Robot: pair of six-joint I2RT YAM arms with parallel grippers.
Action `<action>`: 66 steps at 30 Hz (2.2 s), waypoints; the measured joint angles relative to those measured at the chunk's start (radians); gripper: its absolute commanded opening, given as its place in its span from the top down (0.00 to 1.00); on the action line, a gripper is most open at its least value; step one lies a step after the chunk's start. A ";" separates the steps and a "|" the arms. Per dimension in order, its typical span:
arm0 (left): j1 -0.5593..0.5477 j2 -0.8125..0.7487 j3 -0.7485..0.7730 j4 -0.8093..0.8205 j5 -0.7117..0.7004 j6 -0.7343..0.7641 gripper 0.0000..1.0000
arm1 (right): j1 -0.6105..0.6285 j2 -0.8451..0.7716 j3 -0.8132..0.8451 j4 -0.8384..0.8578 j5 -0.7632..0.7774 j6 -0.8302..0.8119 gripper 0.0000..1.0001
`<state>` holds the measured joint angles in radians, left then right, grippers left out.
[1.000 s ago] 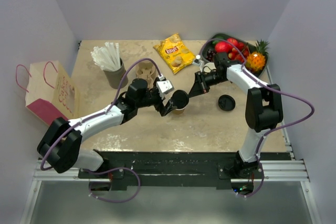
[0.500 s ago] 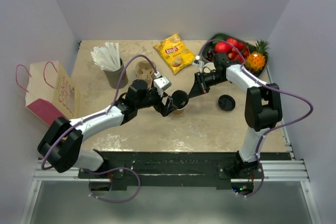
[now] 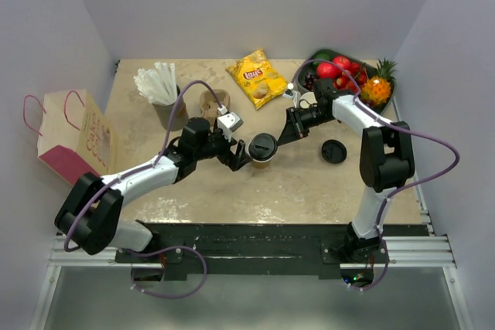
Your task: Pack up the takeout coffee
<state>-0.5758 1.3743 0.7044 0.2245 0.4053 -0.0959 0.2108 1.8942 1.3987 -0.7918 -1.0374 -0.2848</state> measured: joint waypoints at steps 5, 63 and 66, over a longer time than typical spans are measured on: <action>0.001 0.029 0.000 0.006 0.005 0.001 0.10 | 0.000 0.003 0.000 0.000 0.000 0.004 0.91; 0.025 0.223 0.197 -0.013 0.054 -0.006 0.10 | 0.000 -0.005 0.000 -0.009 -0.029 -0.117 0.61; 0.026 0.233 0.204 -0.026 0.050 0.008 0.10 | 0.000 -0.005 0.000 -0.009 -0.029 -0.117 0.61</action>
<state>-0.5495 1.6073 0.9085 0.1989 0.4557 -0.0875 0.2108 1.8896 1.3987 -0.8005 -1.0668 -0.4015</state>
